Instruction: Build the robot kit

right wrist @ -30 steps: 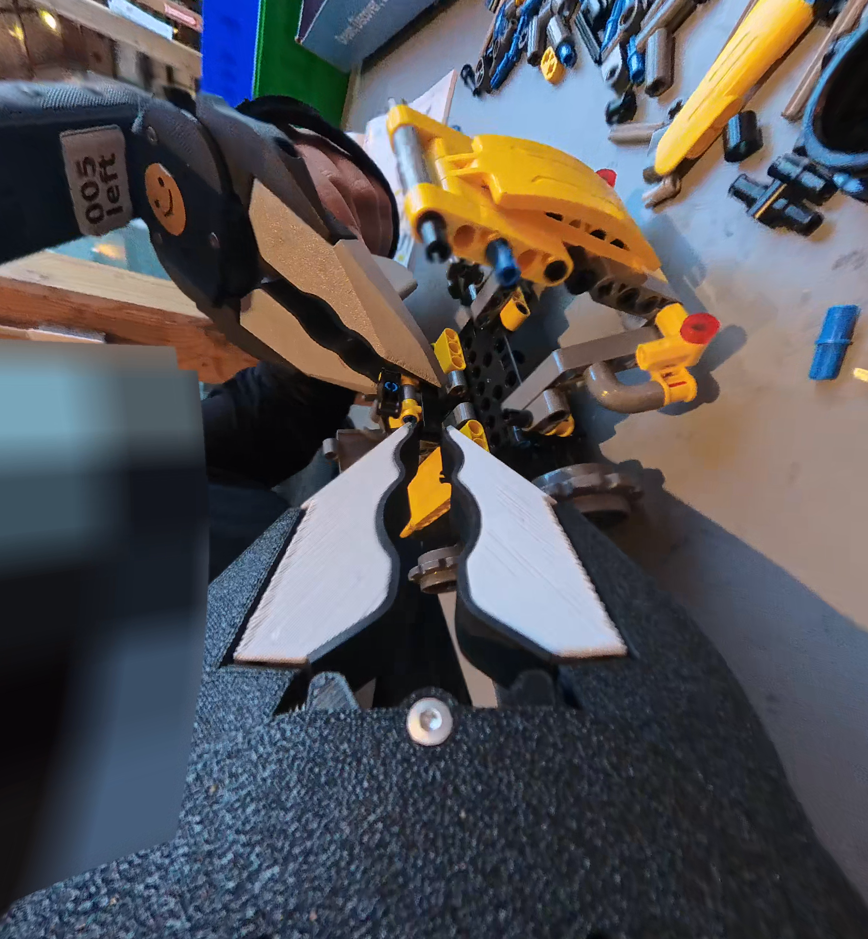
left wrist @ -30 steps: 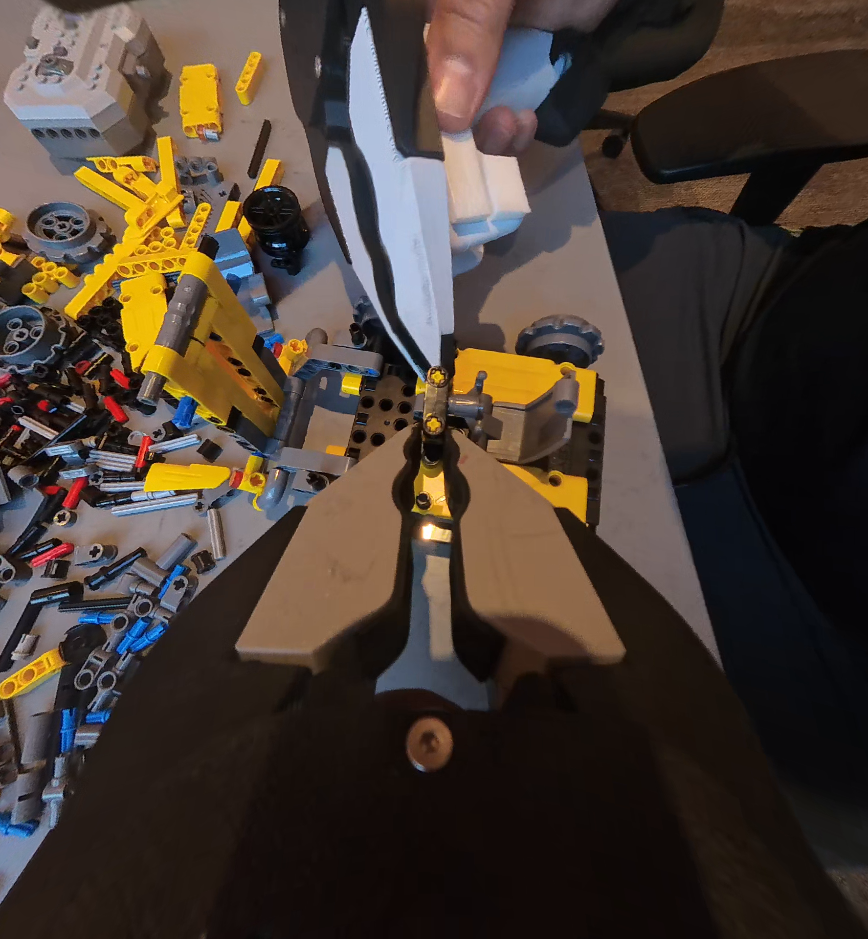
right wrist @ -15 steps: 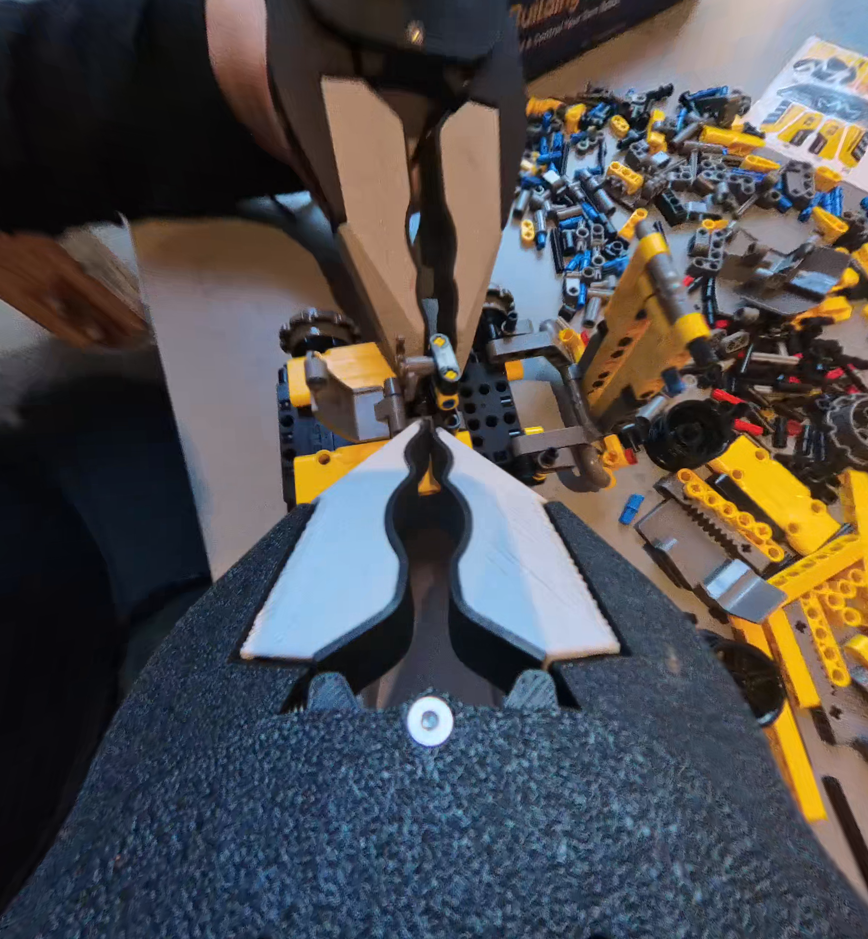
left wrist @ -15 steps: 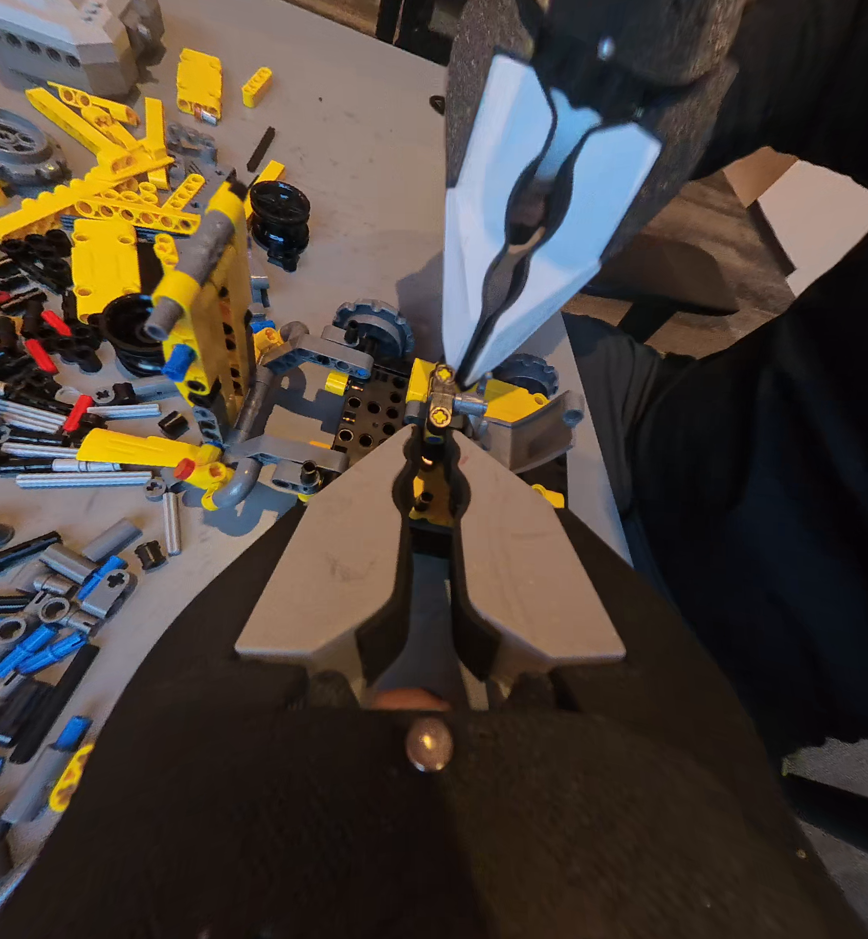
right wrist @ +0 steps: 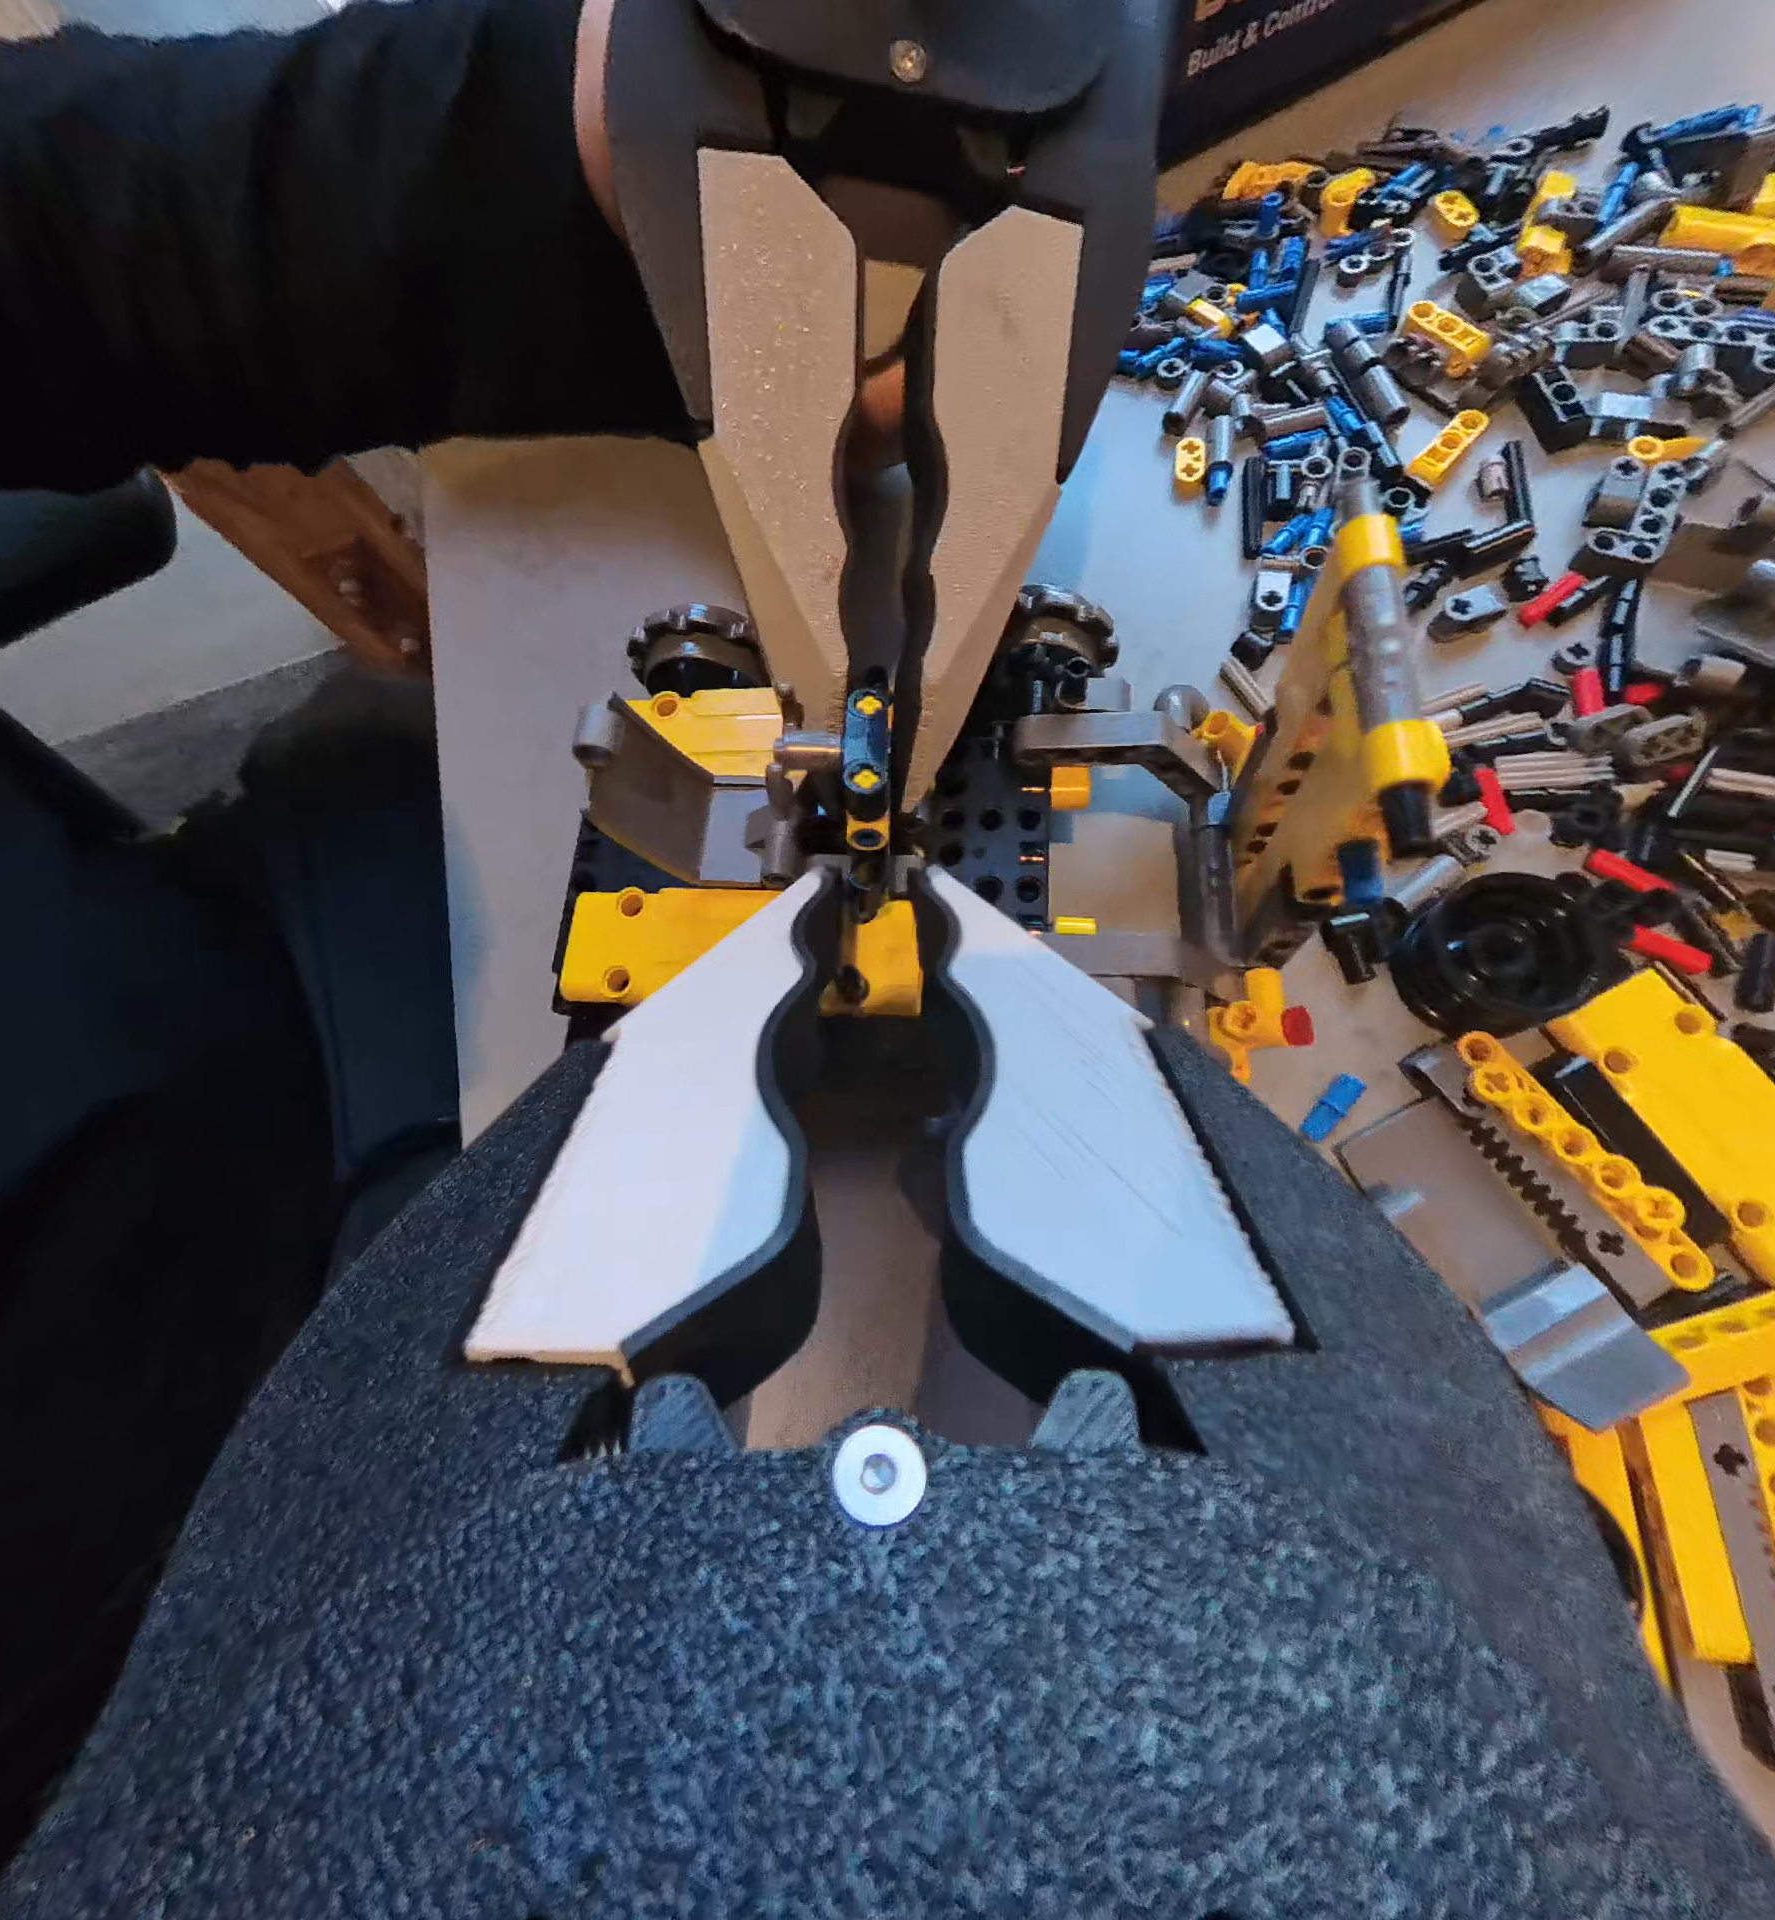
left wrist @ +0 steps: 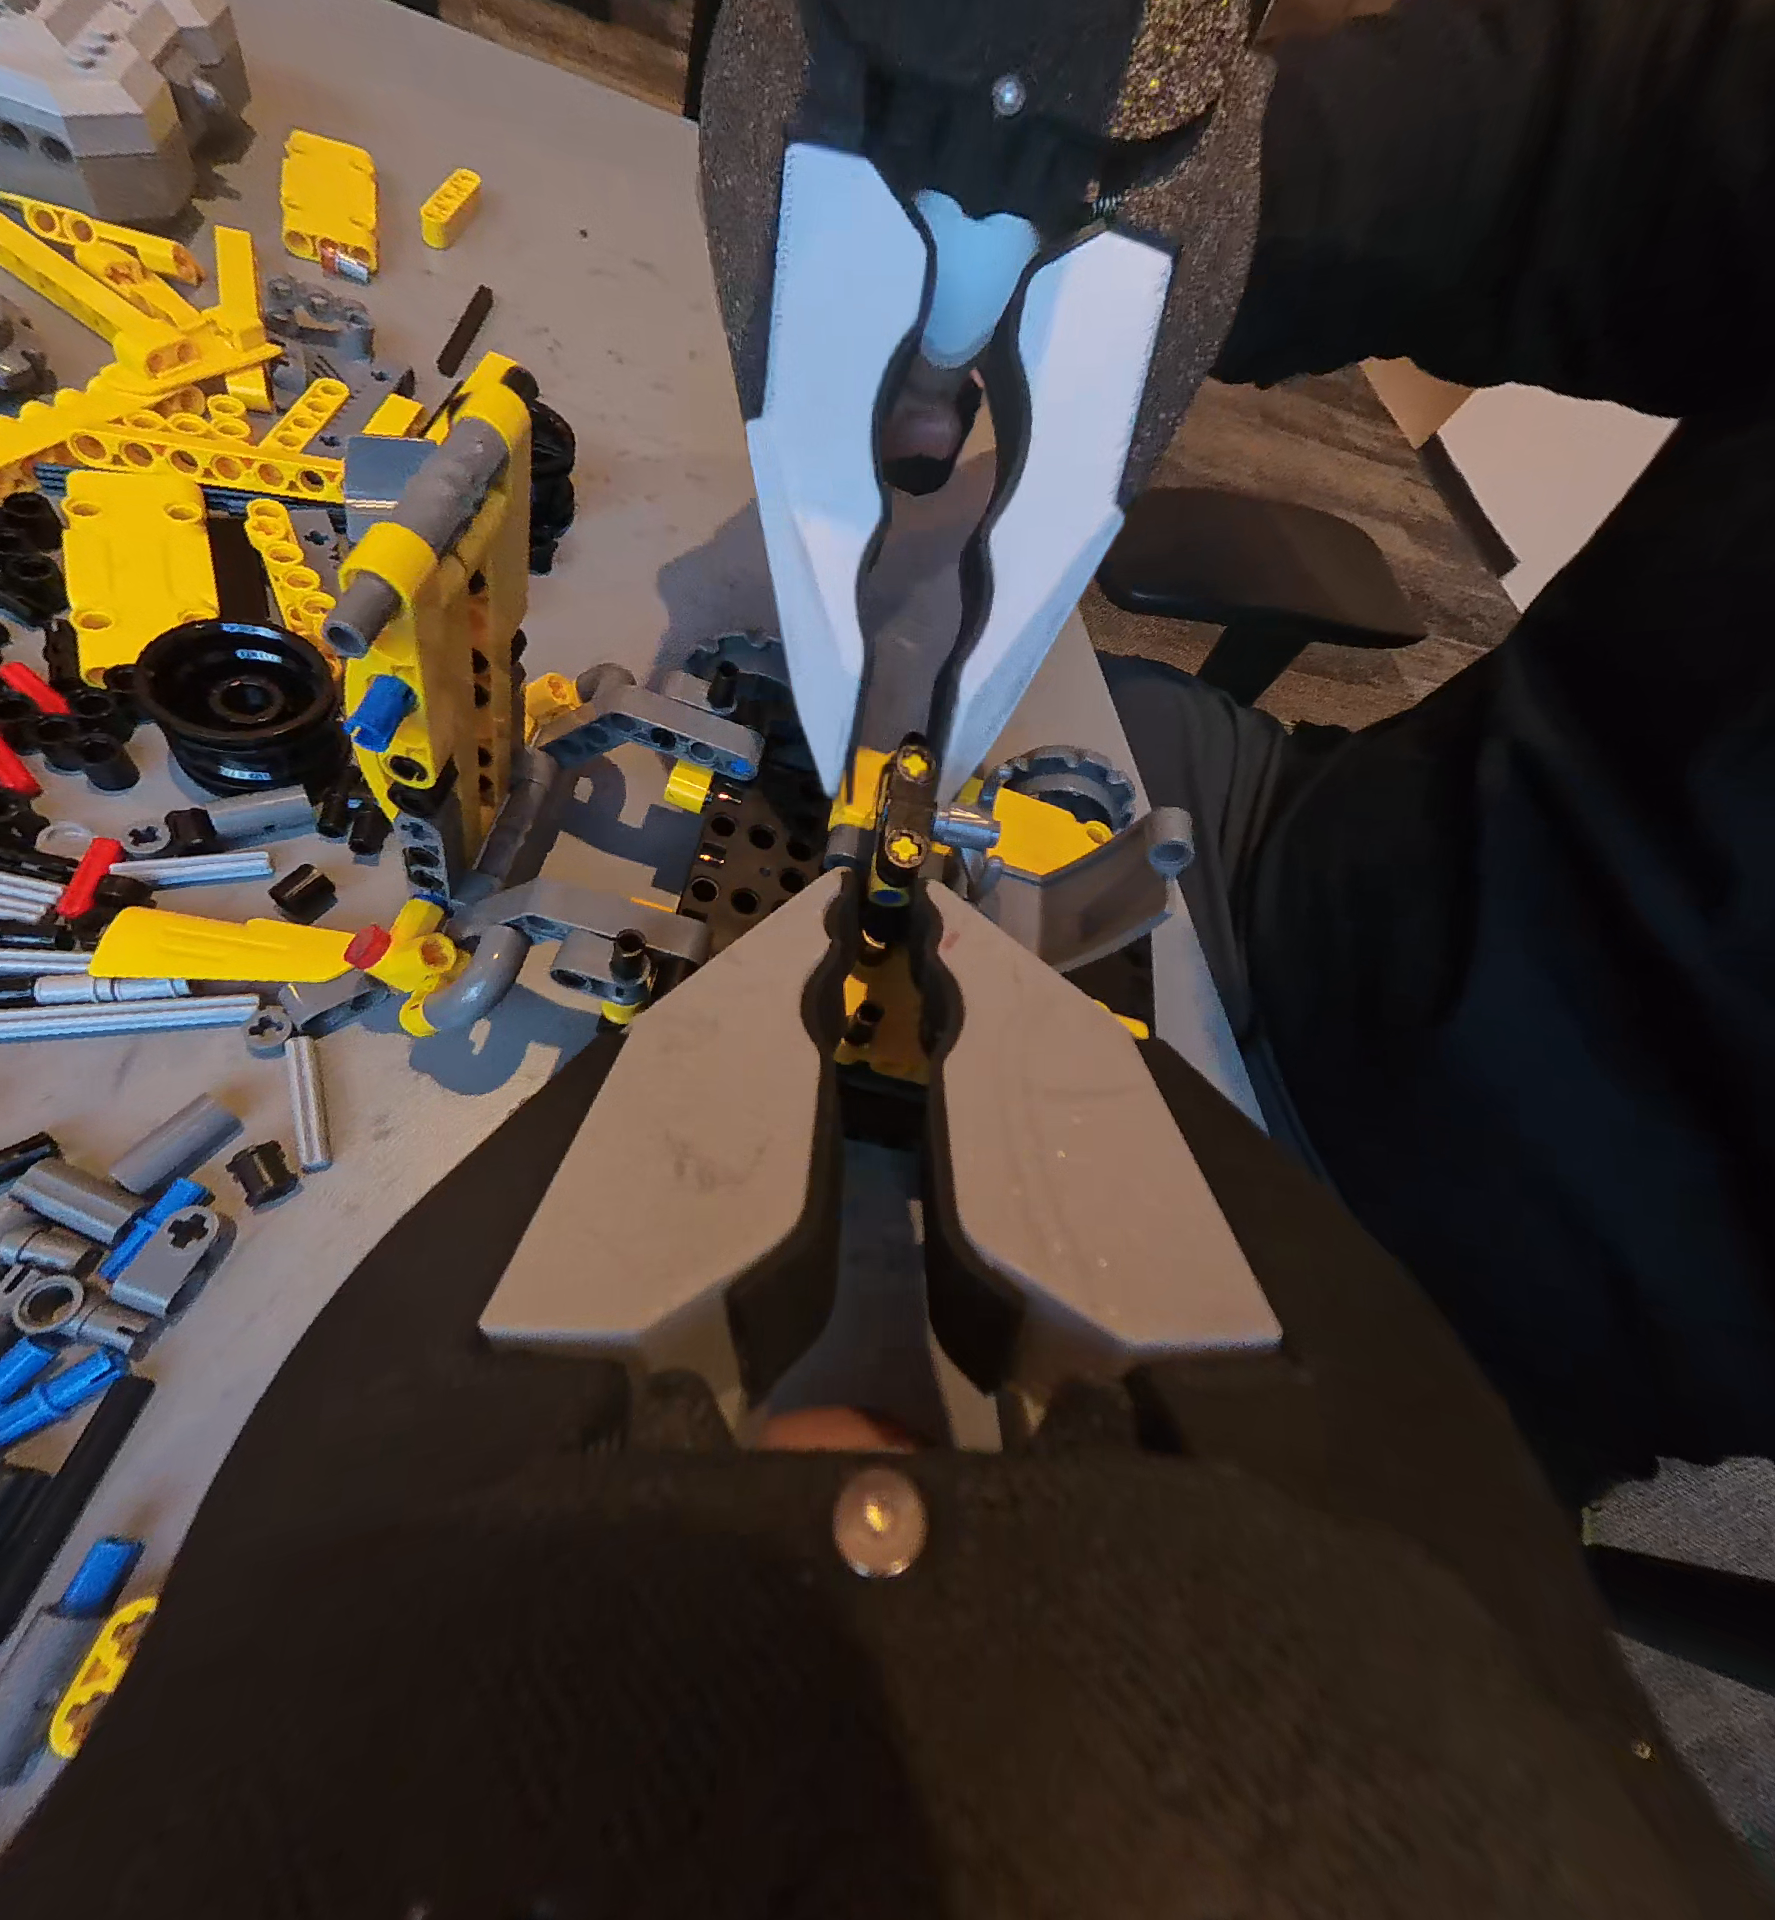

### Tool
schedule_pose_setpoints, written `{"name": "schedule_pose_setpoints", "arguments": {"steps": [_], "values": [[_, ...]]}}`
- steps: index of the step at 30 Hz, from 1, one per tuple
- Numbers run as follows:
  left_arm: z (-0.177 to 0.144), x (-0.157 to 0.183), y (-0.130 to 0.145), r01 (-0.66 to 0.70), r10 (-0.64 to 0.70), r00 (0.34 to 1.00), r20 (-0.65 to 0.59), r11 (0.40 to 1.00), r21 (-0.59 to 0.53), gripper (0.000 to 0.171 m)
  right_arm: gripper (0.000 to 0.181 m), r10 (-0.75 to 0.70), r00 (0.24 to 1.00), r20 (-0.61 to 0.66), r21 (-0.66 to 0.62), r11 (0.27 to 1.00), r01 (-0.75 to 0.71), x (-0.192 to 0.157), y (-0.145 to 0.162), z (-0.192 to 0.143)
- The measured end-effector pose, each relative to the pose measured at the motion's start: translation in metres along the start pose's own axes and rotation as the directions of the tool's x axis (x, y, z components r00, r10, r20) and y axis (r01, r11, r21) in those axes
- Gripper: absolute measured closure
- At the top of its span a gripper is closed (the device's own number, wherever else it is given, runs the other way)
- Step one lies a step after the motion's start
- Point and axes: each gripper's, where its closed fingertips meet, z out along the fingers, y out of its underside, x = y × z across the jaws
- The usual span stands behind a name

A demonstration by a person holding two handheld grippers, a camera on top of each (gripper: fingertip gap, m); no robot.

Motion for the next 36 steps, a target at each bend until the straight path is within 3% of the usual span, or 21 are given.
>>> {"name": "schedule_pose_setpoints", "arguments": {"steps": [6, 10, 14, 20, 24, 26, 30, 36], "values": [[0.0, -0.002, -0.001, 0.016, -0.016, 1.0, 0.005, 1.0, 0.011, 0.166, 0.173, -0.198, 0.976, -0.089, -0.093, 0.977, 0.19, 0.002, 0.004, 0.0], [-0.001, -0.002, -0.001, 0.012, -0.013, 1.0, 0.013, 1.0, 0.009, 0.166, 0.176, -0.257, 0.959, -0.116, -0.182, 0.955, 0.234, 0.003, 0.005, 0.0], [-0.006, -0.007, 0.0, 0.023, -0.023, 0.999, 0.026, 1.0, 0.013, 0.166, 0.178, -0.535, 0.806, -0.253, -0.337, 0.83, 0.445, 0.011, 0.0, 0.001], [-0.006, -0.006, 0.0, -0.004, 0.004, 0.999, 0.036, 1.0, 0.01, 0.166, 0.175, -0.277, 0.946, -0.17, -0.203, 0.949, 0.241, 0.008, 0.001, -0.001], [-0.006, -0.006, 0.001, -0.025, 0.025, 0.998, 0.052, 1.0, 0.003, 0.166, 0.168, -0.205, 0.966, -0.159, -0.116, 0.975, 0.188, 0.011, -0.009, -0.013], [-0.006, -0.006, 0.001, -0.027, 0.027, 0.998, 0.051, 1.0, 0.0, 0.166, 0.181, -0.155, 0.975, -0.159, -0.111, 0.984, 0.138, 0.017, -0.008, -0.018], [-0.006, -0.006, 0.001, -0.04, 0.04, 0.998, 0.057, 0.999, -0.006, 0.166, 0.181, -0.04, 0.996, -0.085, -0.057, 0.998, 0.036, 0.013, -0.012, -0.017], [-0.006, -0.006, 0.001, -0.044, 0.044, 0.998, 0.054, 0.999, -0.005, 0.166, 0.181, -0.051, 0.994, -0.097, -0.043, 0.998, 0.047, 0.012, -0.015, -0.012]]}}
